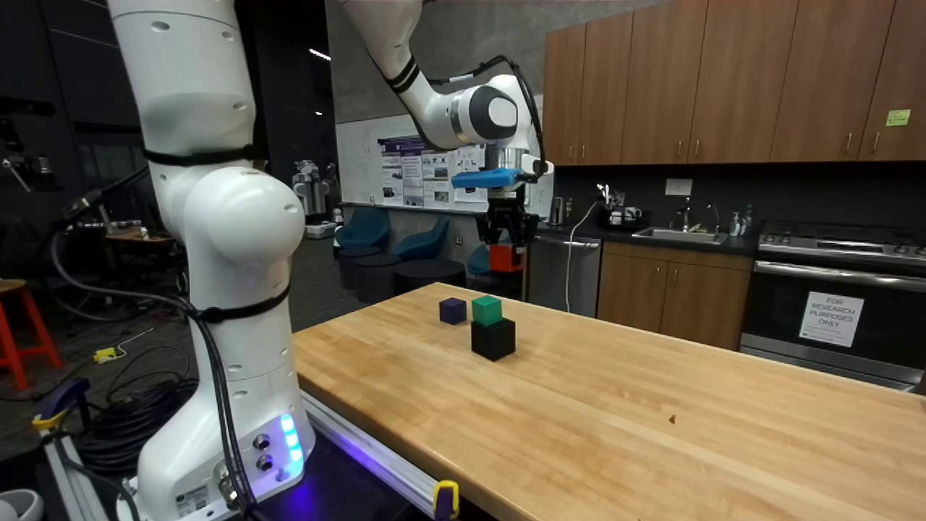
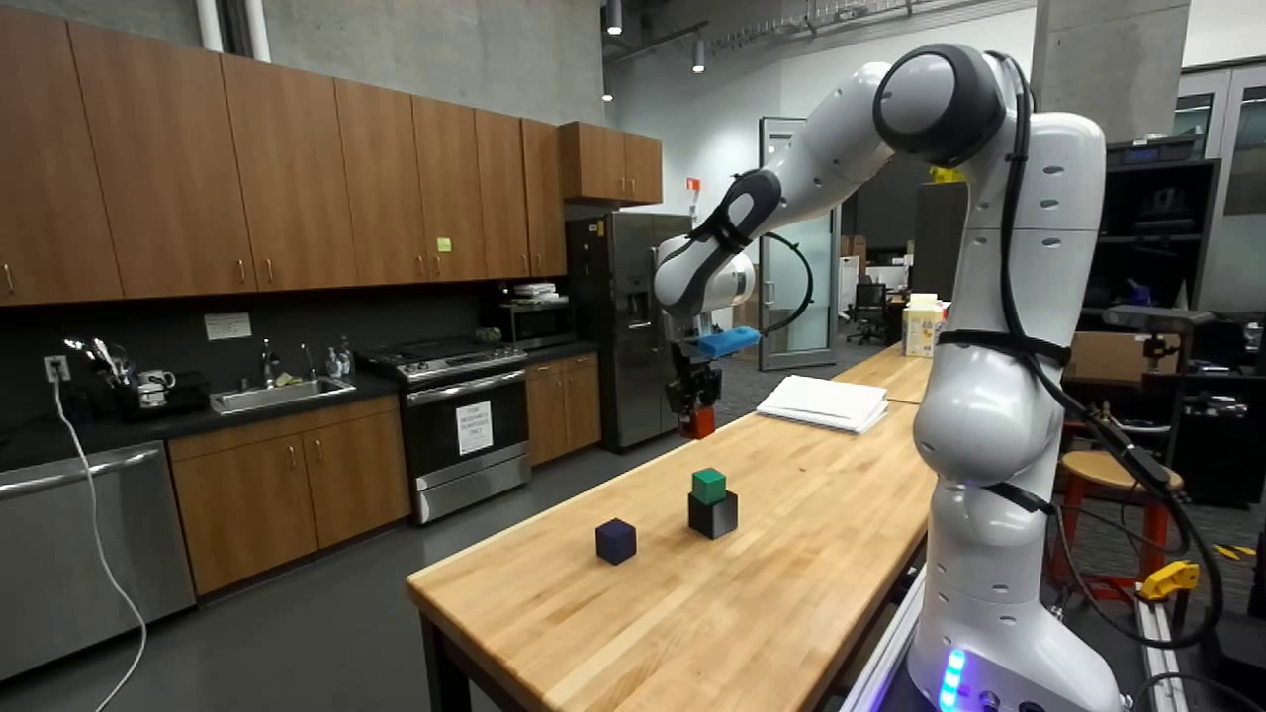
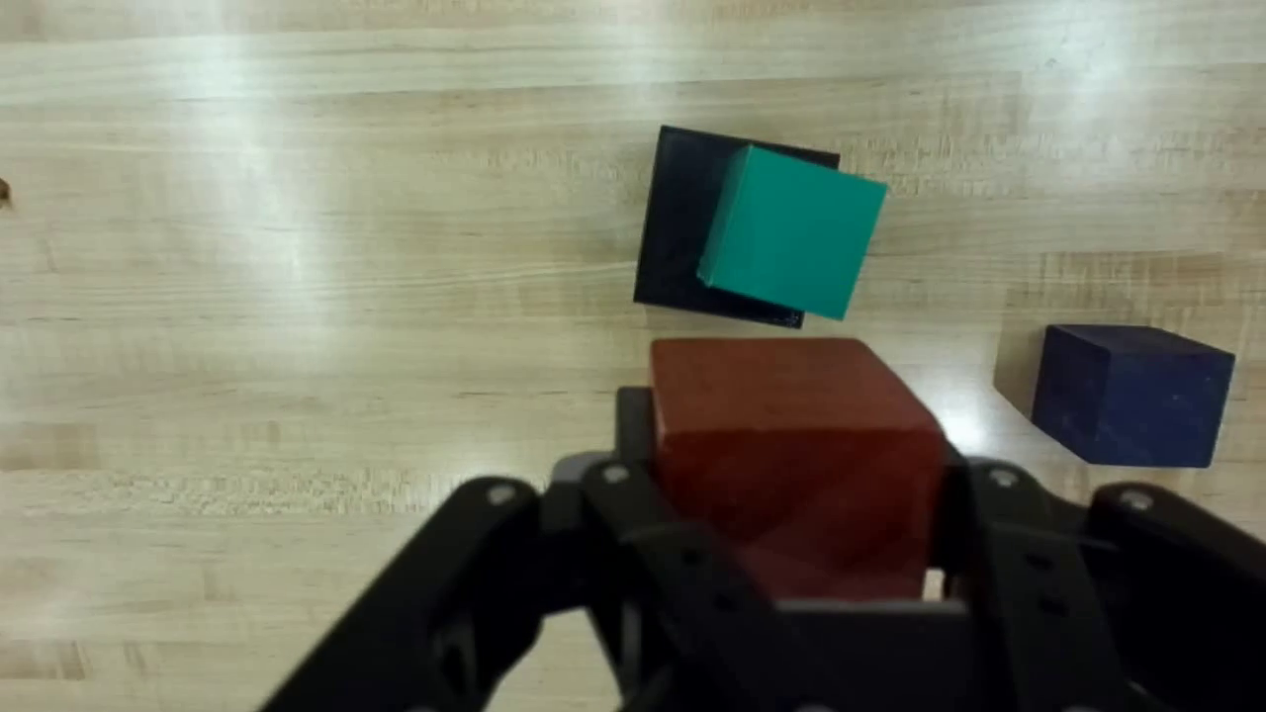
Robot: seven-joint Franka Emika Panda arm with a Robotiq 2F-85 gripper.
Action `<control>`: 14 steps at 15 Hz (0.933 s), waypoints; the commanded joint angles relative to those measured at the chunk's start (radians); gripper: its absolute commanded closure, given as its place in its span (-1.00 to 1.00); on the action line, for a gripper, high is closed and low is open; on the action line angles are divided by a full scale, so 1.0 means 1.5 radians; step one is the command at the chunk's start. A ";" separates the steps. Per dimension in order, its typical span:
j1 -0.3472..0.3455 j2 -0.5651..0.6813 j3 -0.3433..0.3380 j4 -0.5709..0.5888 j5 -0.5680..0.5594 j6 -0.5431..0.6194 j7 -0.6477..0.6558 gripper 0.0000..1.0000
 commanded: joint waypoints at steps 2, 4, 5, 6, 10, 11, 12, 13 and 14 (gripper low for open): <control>-0.004 -0.086 -0.003 -0.085 0.008 0.016 -0.012 0.40; -0.004 -0.112 -0.004 -0.112 0.006 0.016 -0.009 0.40; -0.004 -0.123 -0.003 -0.125 0.006 0.017 -0.008 0.40; -0.004 -0.131 -0.003 -0.139 0.005 0.018 -0.005 0.40; 0.005 -0.147 -0.002 -0.189 0.030 0.061 -0.008 0.40; 0.009 -0.146 0.000 -0.199 0.038 0.075 -0.006 0.40; 0.012 -0.146 0.002 -0.210 0.044 0.088 -0.006 0.40; 0.015 -0.144 0.006 -0.217 0.047 0.101 -0.005 0.40; 0.018 -0.143 0.009 -0.222 0.050 0.112 -0.004 0.40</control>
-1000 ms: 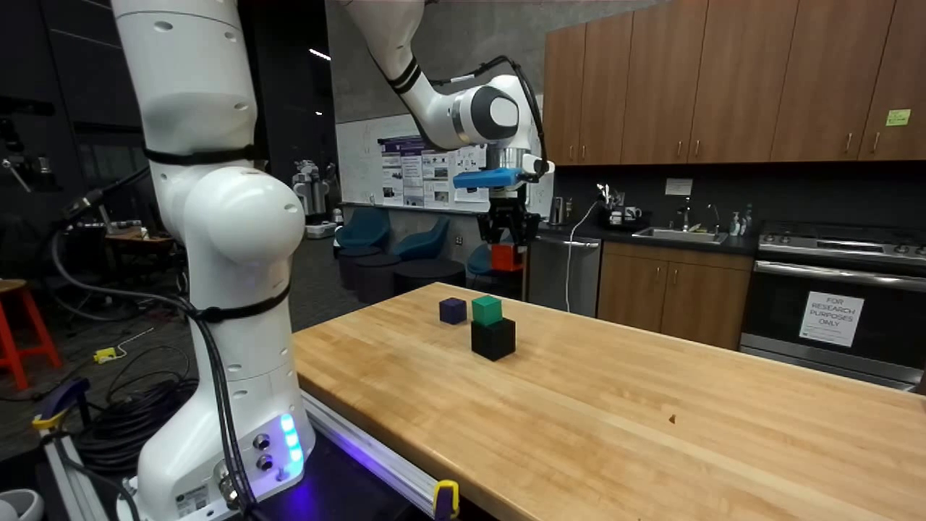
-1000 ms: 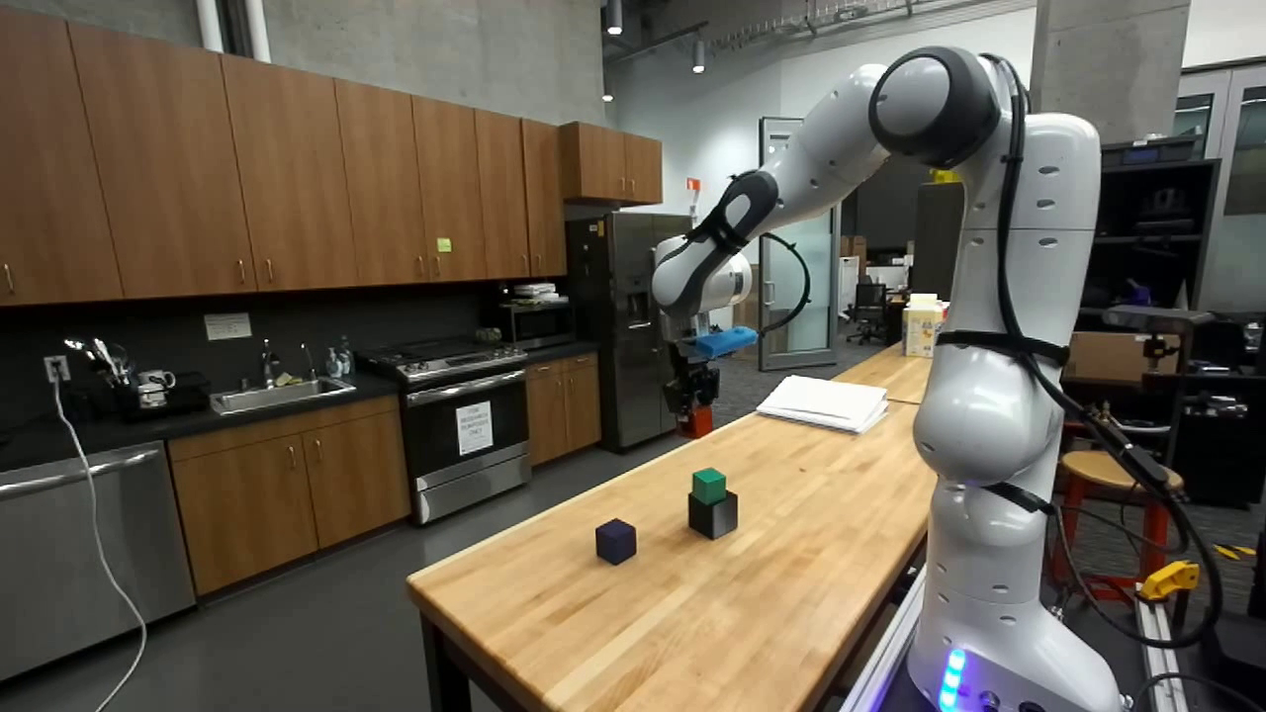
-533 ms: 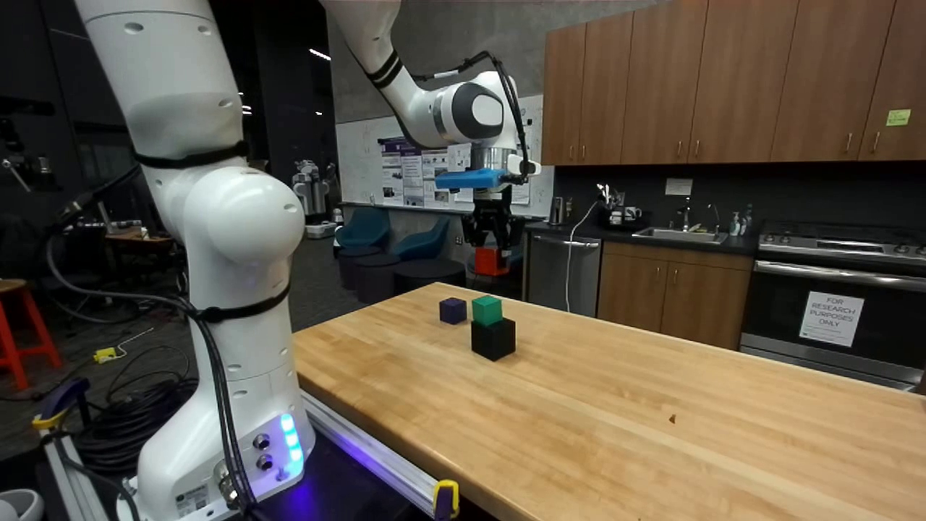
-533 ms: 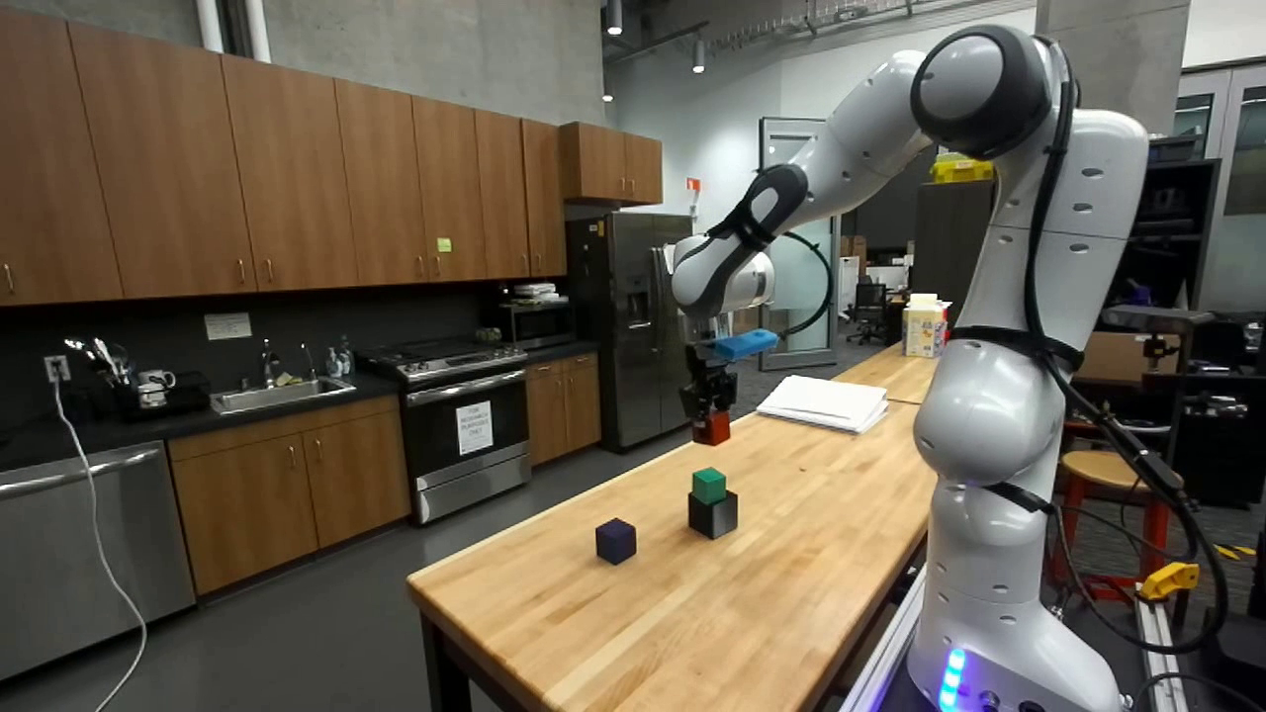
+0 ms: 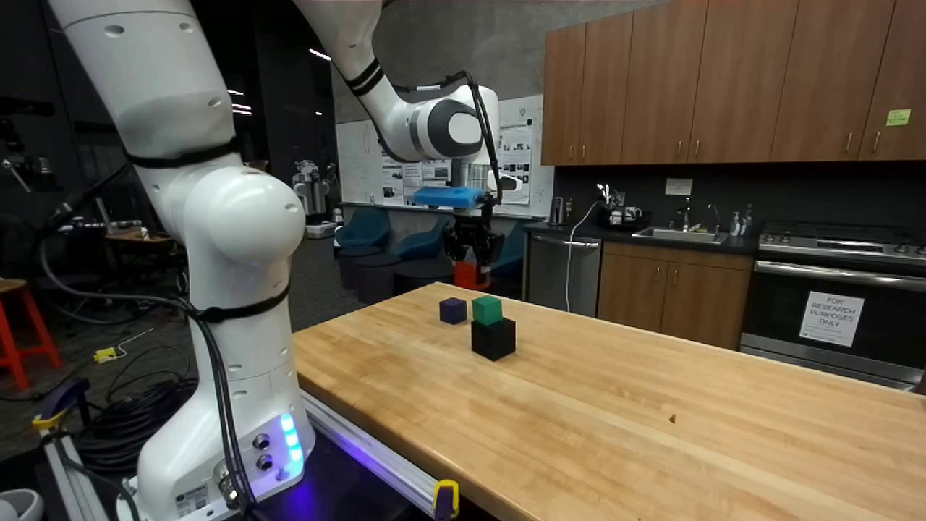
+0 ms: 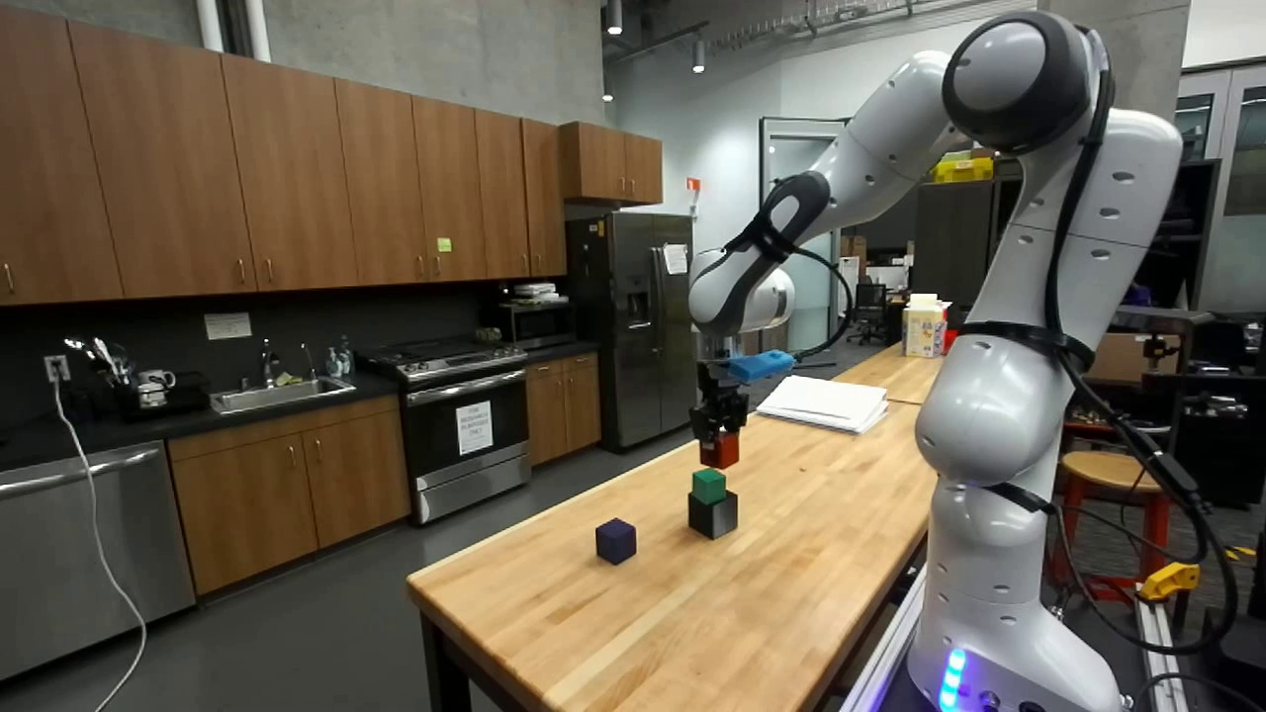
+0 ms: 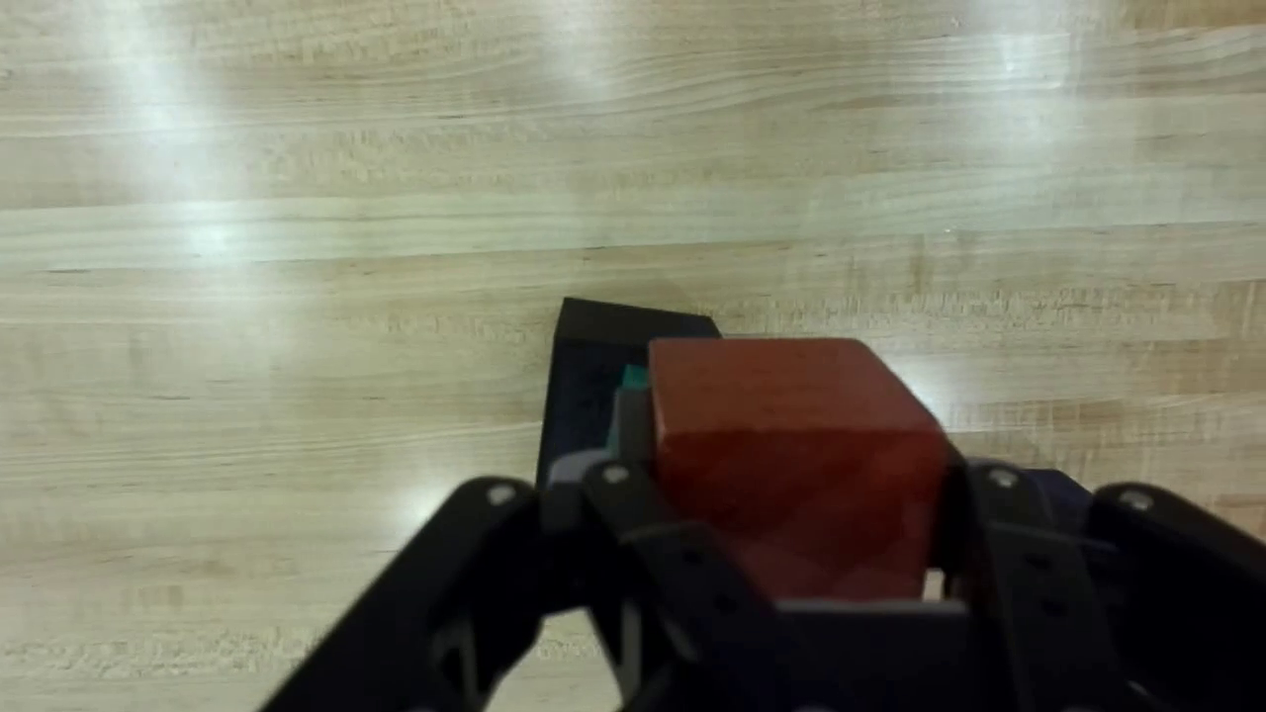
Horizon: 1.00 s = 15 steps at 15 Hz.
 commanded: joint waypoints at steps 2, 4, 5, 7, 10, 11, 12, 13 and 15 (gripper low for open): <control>0.015 -0.012 0.011 -0.034 0.018 0.049 -0.003 0.40; 0.021 -0.005 0.015 -0.034 0.020 0.064 -0.002 0.40; 0.023 -0.002 0.017 -0.029 0.020 0.066 0.000 0.40; 0.024 0.004 0.021 -0.022 0.013 0.071 0.002 0.40; 0.023 0.017 0.025 -0.013 0.009 0.075 0.007 0.40; 0.022 0.020 0.026 -0.011 0.007 0.076 0.007 0.40; 0.021 0.023 0.027 -0.008 0.005 0.075 0.007 0.40; 0.019 0.028 0.027 -0.004 0.002 0.075 0.010 0.40; 0.016 0.036 0.027 0.003 -0.002 0.077 0.012 0.40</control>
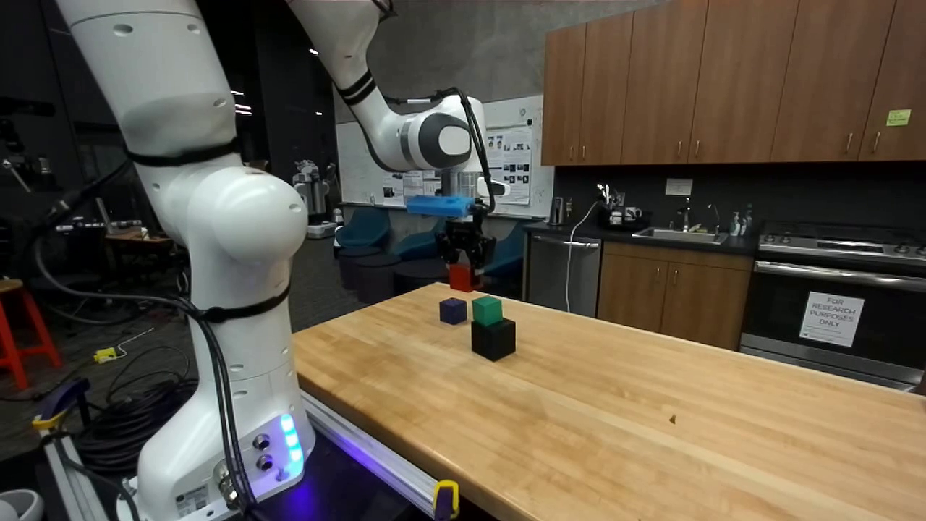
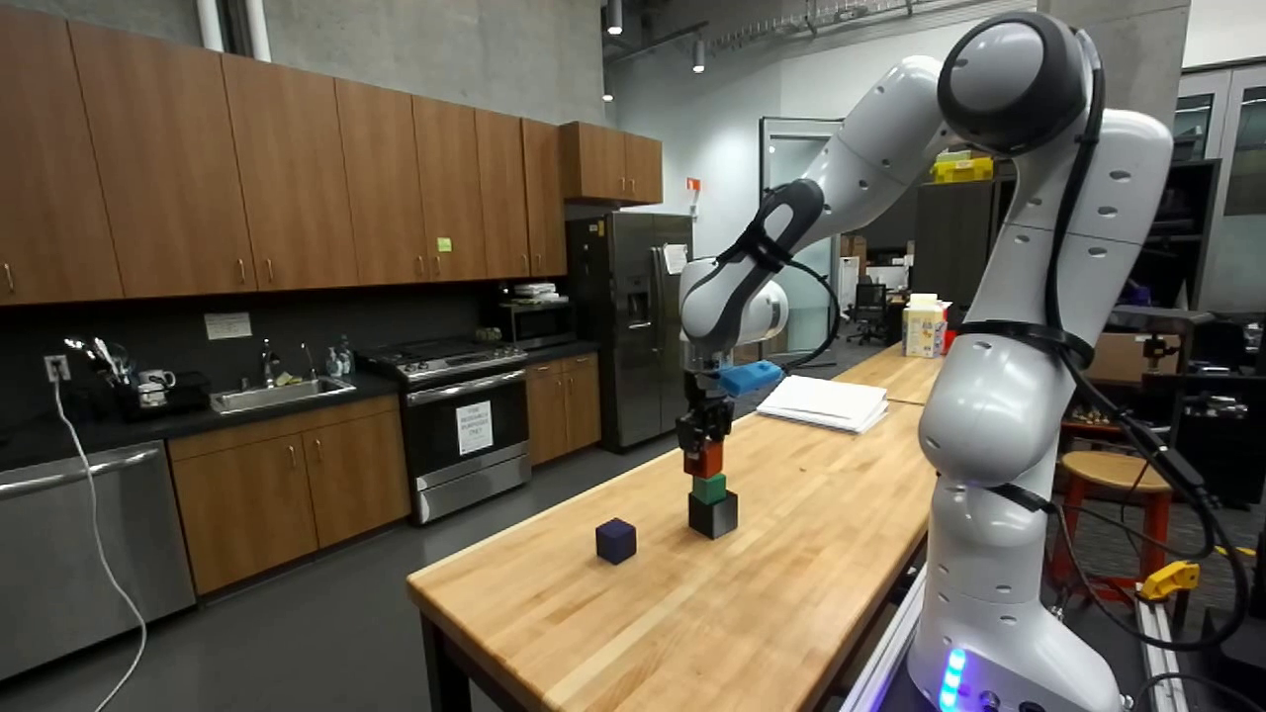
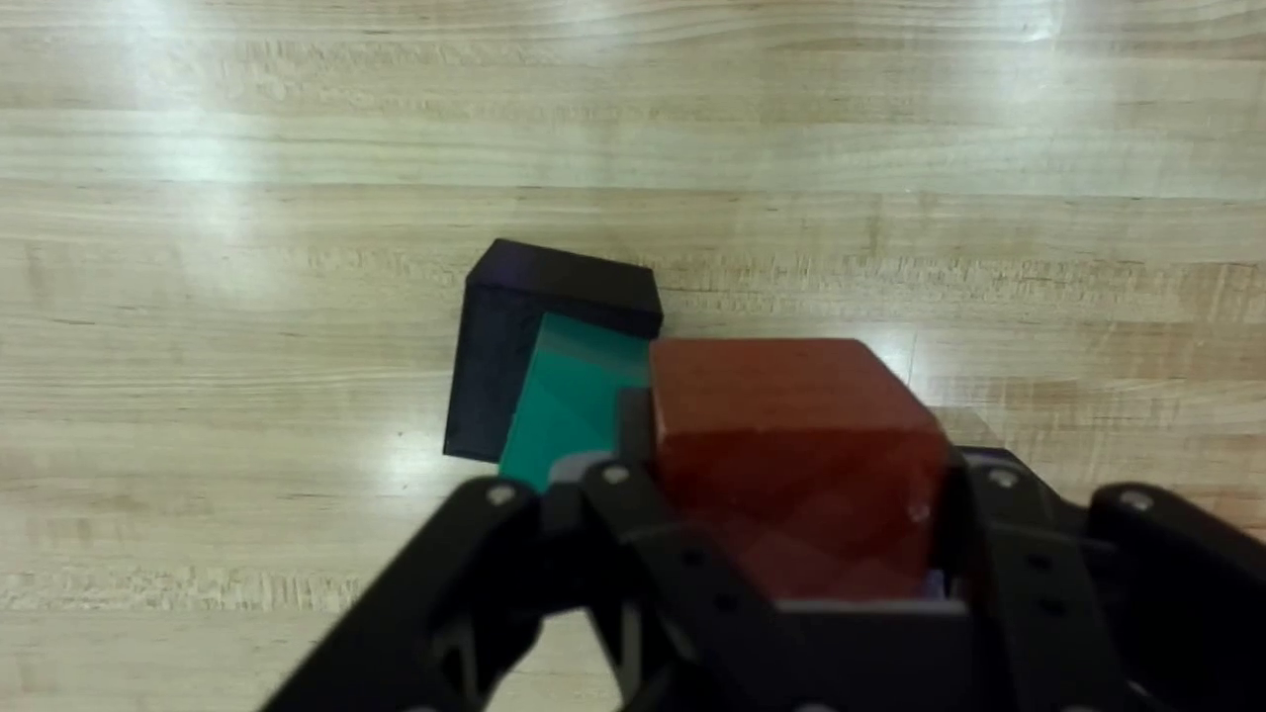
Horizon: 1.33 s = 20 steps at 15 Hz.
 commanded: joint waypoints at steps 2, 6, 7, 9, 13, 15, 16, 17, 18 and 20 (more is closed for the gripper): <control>-0.010 0.028 0.004 0.028 -0.018 0.009 0.018 0.40; -0.019 0.046 0.003 0.047 -0.040 0.009 0.028 0.40; -0.020 0.048 0.001 0.052 -0.041 0.005 0.028 0.40; -0.023 0.050 -0.002 0.056 -0.044 -0.002 0.022 0.40; -0.029 0.049 -0.010 0.056 -0.044 -0.008 0.013 0.40; -0.034 0.051 -0.014 0.058 -0.045 -0.011 0.013 0.40; -0.035 0.052 -0.015 0.058 -0.044 -0.012 0.011 0.40; -0.036 0.052 -0.016 0.056 -0.044 -0.012 0.009 0.40; -0.036 0.054 -0.016 0.054 -0.046 -0.011 0.010 0.40; -0.035 0.060 -0.016 0.054 -0.043 -0.011 0.006 0.40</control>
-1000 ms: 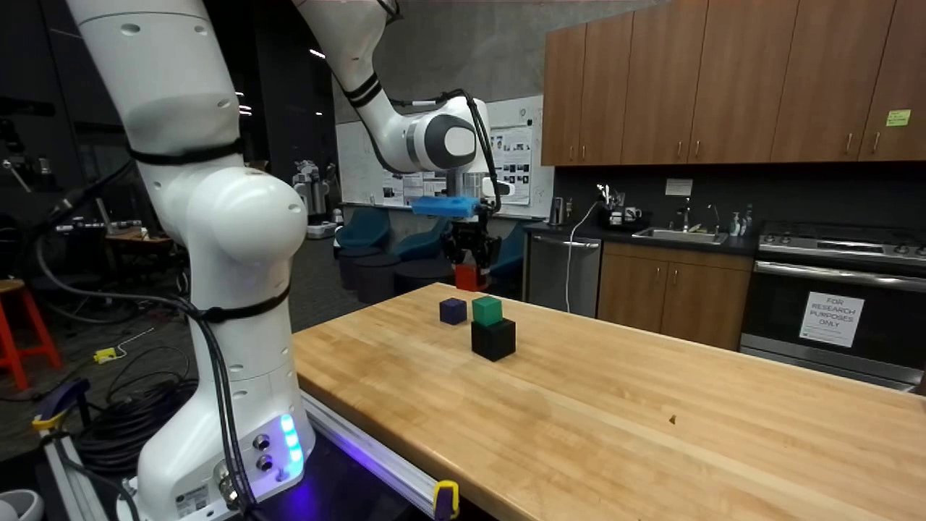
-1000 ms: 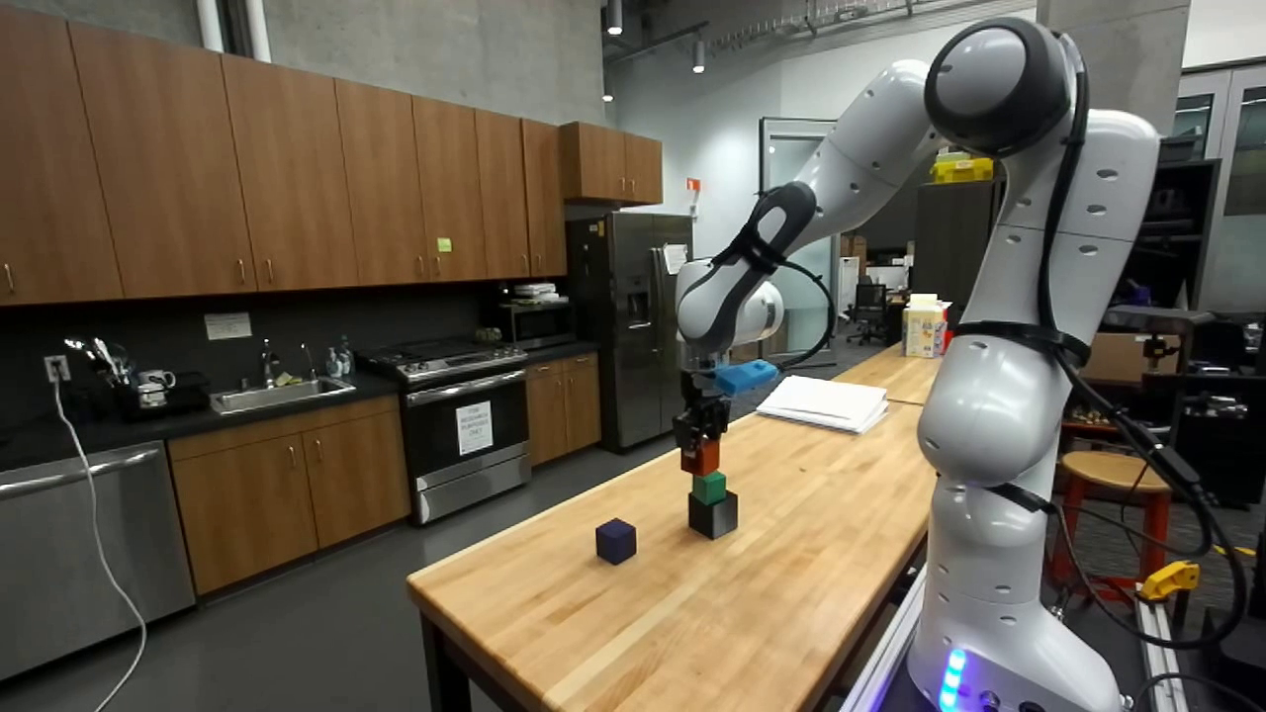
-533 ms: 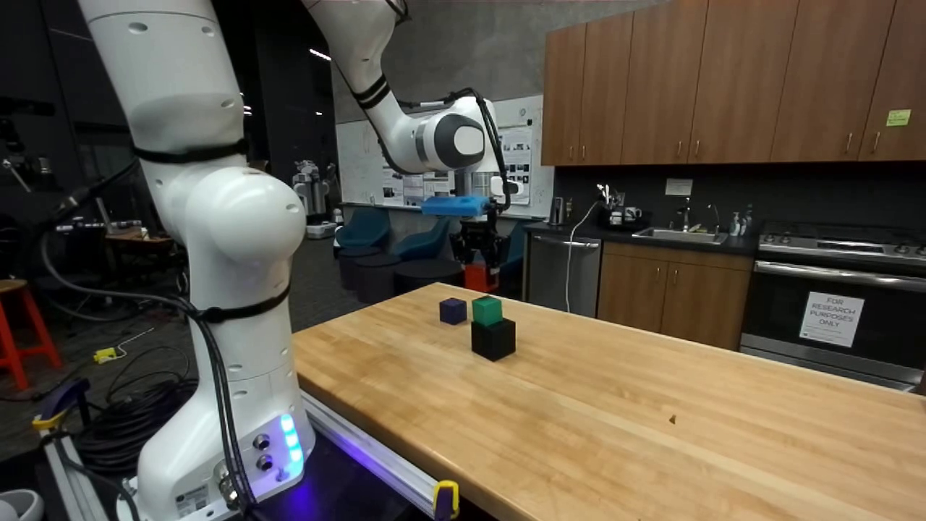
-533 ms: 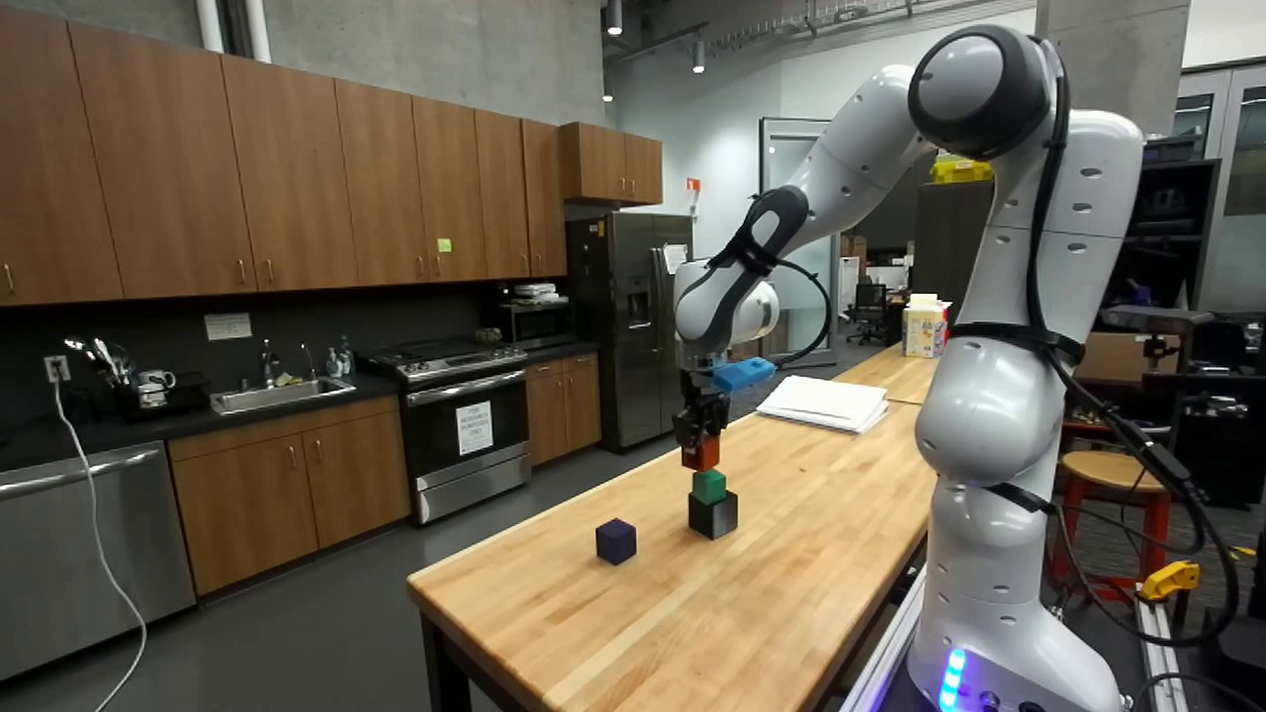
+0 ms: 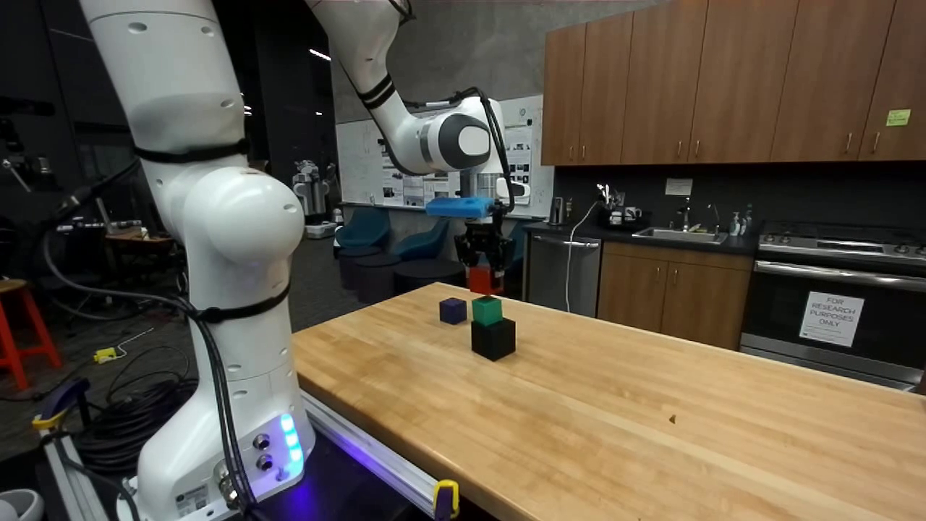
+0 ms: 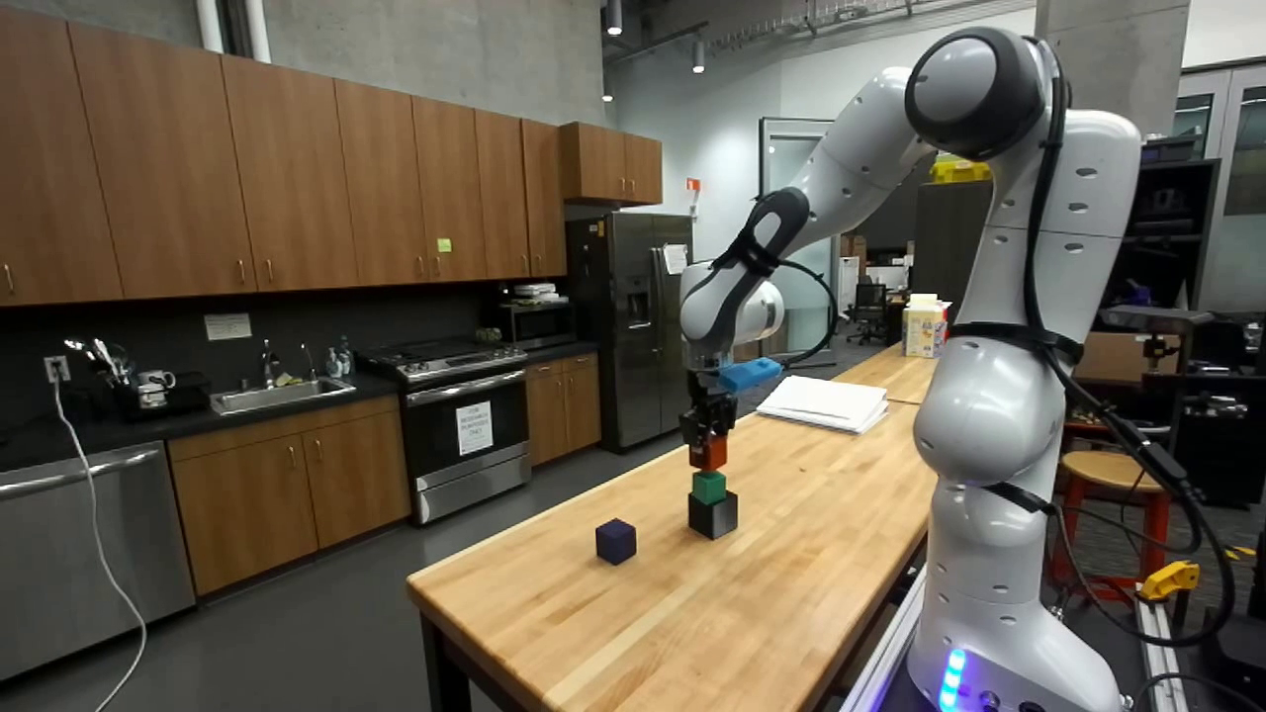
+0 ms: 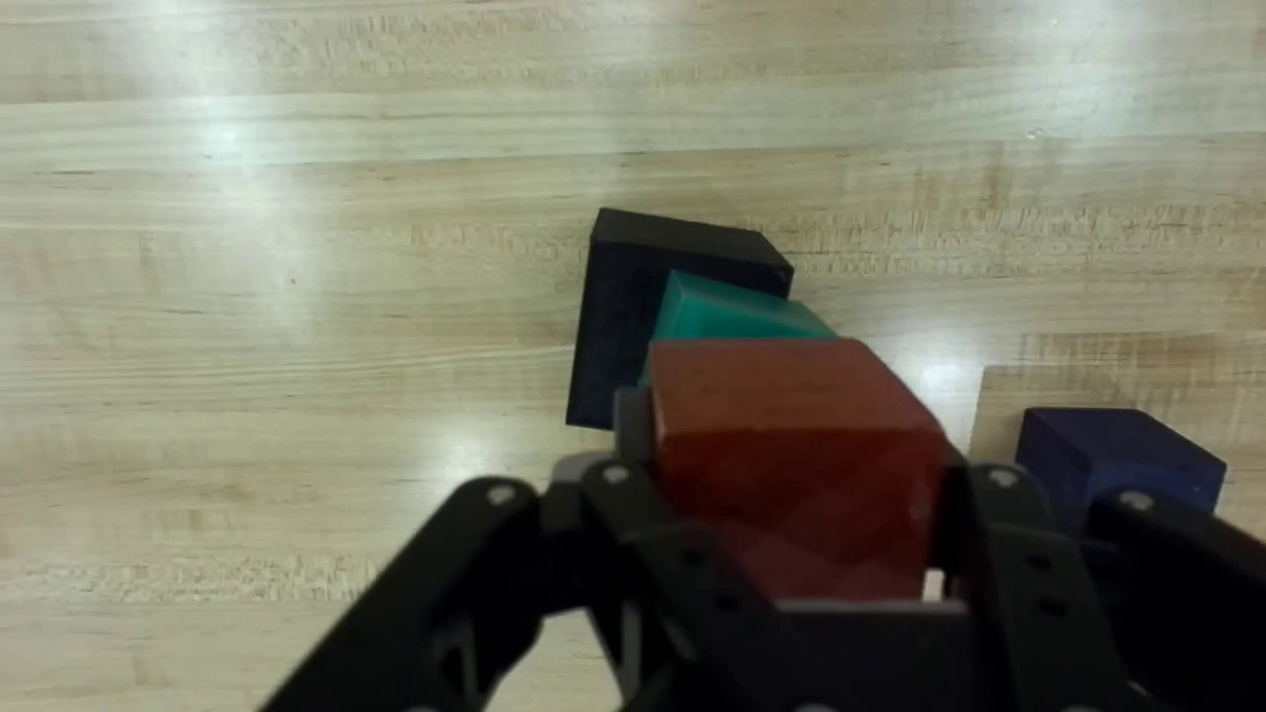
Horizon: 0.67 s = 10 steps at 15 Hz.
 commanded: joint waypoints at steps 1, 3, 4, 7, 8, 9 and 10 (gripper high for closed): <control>-0.001 0.015 -0.002 0.008 -0.006 -0.010 -0.010 0.40; -0.003 0.014 -0.004 -0.003 -0.008 -0.006 -0.013 0.40; -0.009 -0.004 -0.009 -0.033 -0.015 0.004 -0.020 0.40; -0.009 0.002 -0.011 -0.035 -0.016 0.000 -0.020 0.40; -0.008 -0.001 -0.012 -0.037 -0.016 -0.001 -0.020 0.40; -0.008 -0.002 -0.012 -0.038 -0.015 0.000 -0.023 0.40; -0.006 -0.001 -0.012 -0.036 -0.011 0.000 -0.026 0.40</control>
